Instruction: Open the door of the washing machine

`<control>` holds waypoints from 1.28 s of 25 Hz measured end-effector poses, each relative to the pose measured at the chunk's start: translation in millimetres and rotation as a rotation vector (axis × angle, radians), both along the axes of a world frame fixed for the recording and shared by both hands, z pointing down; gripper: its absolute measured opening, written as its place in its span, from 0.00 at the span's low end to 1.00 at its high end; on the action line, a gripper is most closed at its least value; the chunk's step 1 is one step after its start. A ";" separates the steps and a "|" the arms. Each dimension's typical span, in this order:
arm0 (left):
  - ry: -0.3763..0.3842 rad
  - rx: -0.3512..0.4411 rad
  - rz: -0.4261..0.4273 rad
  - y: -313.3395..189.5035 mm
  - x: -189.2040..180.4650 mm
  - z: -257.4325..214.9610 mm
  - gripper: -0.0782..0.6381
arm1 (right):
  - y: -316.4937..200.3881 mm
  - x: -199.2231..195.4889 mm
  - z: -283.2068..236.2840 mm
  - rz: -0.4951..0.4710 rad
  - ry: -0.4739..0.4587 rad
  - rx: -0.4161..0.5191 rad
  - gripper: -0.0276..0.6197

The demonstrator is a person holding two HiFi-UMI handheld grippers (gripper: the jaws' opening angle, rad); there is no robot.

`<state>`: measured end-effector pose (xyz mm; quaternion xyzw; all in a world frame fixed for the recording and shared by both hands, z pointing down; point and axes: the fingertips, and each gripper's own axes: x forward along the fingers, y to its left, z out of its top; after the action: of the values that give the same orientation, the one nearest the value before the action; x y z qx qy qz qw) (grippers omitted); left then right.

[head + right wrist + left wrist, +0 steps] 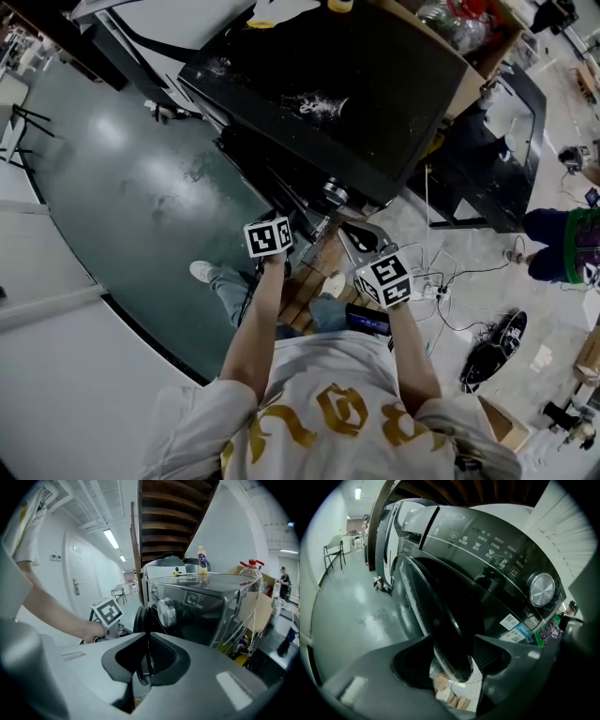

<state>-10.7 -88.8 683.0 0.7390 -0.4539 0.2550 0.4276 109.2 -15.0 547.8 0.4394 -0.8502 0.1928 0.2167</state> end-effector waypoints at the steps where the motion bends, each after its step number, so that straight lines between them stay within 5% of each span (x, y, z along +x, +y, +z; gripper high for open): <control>1: 0.002 -0.001 -0.002 1.6 -2.5 0.2 0.46 | -0.2 -2.0 0.1 -0.006 0.001 0.000 0.09; 14: 0.020 -0.030 -0.033 30.1 -44.8 2.8 0.39 | -7.6 -34.0 4.6 -0.095 0.030 -0.007 0.10; 32: -0.061 -0.064 -0.088 63.6 -128.5 2.3 0.32 | -30.5 -100.4 11.4 -0.191 0.035 -0.034 0.05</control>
<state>-139.1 -25.1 685.2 0.6962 -0.4905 0.2726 0.4476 8.8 -45.5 559.2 0.3559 -0.8809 0.1779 0.2564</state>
